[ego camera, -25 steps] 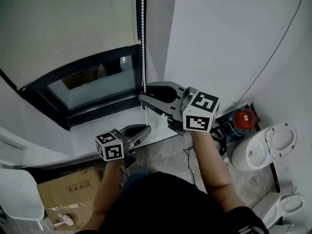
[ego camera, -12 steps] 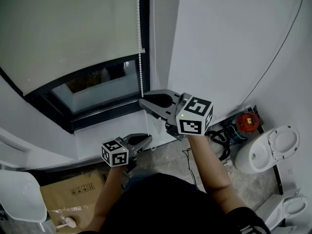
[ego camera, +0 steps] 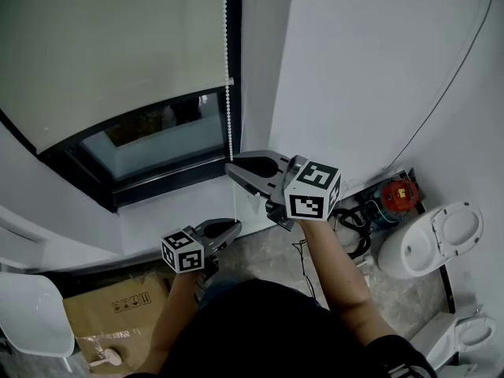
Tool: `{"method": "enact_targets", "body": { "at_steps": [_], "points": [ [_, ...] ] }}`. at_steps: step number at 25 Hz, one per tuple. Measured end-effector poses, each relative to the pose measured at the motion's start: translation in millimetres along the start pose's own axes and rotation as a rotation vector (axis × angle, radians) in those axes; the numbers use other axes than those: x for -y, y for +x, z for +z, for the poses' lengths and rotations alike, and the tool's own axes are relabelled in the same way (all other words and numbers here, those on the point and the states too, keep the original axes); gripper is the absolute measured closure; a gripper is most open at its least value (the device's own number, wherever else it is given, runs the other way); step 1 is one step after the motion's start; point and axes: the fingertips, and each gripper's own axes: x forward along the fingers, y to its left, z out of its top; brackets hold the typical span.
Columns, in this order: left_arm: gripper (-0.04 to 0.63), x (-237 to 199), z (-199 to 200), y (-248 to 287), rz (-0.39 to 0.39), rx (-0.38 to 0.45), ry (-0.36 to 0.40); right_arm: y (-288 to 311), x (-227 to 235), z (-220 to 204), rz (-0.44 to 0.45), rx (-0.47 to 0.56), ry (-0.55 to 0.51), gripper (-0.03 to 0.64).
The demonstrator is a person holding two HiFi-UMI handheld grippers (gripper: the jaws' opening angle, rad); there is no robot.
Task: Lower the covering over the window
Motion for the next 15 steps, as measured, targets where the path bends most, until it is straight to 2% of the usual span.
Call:
{"method": "enact_targets", "body": {
  "at_steps": [3,6,11,15],
  "points": [
    [0.562,3,16,-3,-0.025,0.004,0.008,-3,8,3,-0.012,0.0,0.002,0.603],
    [0.522,11,53,-24,-0.052,0.088,0.033,-2,3,1,-0.016,-0.006,-0.004,0.603],
    [0.522,32,137,-54,-0.04,0.221,0.18,-3,1,-1,-0.011,0.0,-0.005,0.603],
    [0.522,59,190,-61,-0.084,0.278,0.281,-2,-3,-1,-0.005,0.002,-0.01,0.603]
  ]
}}
